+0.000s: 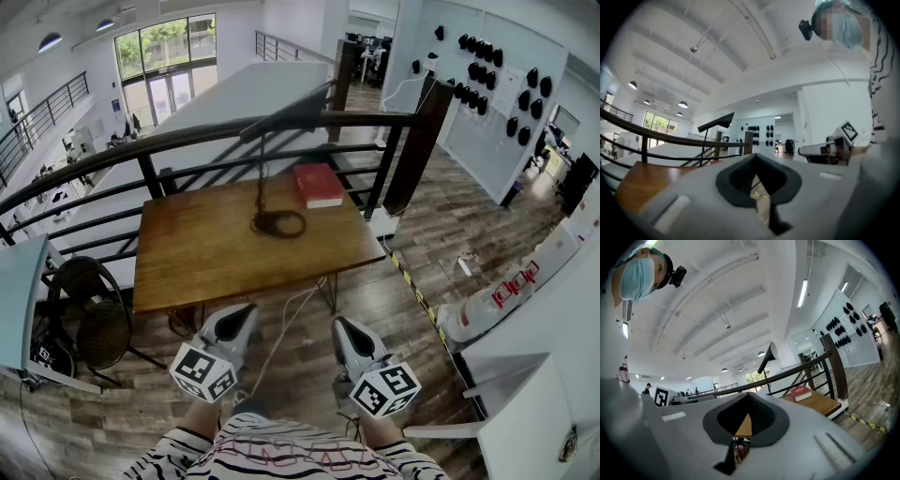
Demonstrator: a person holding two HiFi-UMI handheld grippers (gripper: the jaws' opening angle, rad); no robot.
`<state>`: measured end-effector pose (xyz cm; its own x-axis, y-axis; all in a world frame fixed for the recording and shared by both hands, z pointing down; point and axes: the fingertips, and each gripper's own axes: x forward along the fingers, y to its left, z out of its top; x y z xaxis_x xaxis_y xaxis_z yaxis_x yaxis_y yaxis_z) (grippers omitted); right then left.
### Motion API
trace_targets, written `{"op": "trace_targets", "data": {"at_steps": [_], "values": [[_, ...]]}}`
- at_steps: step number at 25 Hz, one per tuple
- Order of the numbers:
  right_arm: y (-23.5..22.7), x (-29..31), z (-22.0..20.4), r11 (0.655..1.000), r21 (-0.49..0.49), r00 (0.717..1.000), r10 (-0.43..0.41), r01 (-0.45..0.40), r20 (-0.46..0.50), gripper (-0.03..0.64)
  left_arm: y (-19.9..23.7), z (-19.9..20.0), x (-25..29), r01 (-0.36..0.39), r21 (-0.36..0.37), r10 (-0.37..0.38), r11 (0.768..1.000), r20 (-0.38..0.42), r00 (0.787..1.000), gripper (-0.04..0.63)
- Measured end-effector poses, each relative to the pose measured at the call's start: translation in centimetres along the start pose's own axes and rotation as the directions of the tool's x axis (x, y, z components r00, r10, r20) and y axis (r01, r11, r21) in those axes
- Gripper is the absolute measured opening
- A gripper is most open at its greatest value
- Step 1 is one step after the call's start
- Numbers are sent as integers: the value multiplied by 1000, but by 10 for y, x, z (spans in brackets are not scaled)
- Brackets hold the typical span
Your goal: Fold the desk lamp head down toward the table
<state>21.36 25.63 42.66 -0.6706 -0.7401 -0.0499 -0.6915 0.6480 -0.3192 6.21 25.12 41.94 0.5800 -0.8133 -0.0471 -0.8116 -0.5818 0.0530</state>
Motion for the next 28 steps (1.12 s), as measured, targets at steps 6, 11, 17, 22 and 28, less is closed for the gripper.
{"op": "trace_targets", "data": {"at_steps": [6,11,17,22,28], "values": [[9,11,-4,1000,18,999,13,-14,37,2,12,-6,-10,-18,-22,18,1000,3,1000,3],[6,33,-5,1000,14,999,-6,6,42,43,34,-12,-6,-12,-33,12,999,-4,1000,3],[-11,74,-6,999,4,998,-38,38,45,130,70,-15,22,12,-21,-12,1000,13,1000,5],[-22,124,-2,997,3,996,-75,75,50,150,115,-15,55,71,-35,-72,997,-7,997,94],[-24,205,16,992,8,989,-128,128,70,173,195,-1,85,122,-54,-124,991,-34,992,145]]}}
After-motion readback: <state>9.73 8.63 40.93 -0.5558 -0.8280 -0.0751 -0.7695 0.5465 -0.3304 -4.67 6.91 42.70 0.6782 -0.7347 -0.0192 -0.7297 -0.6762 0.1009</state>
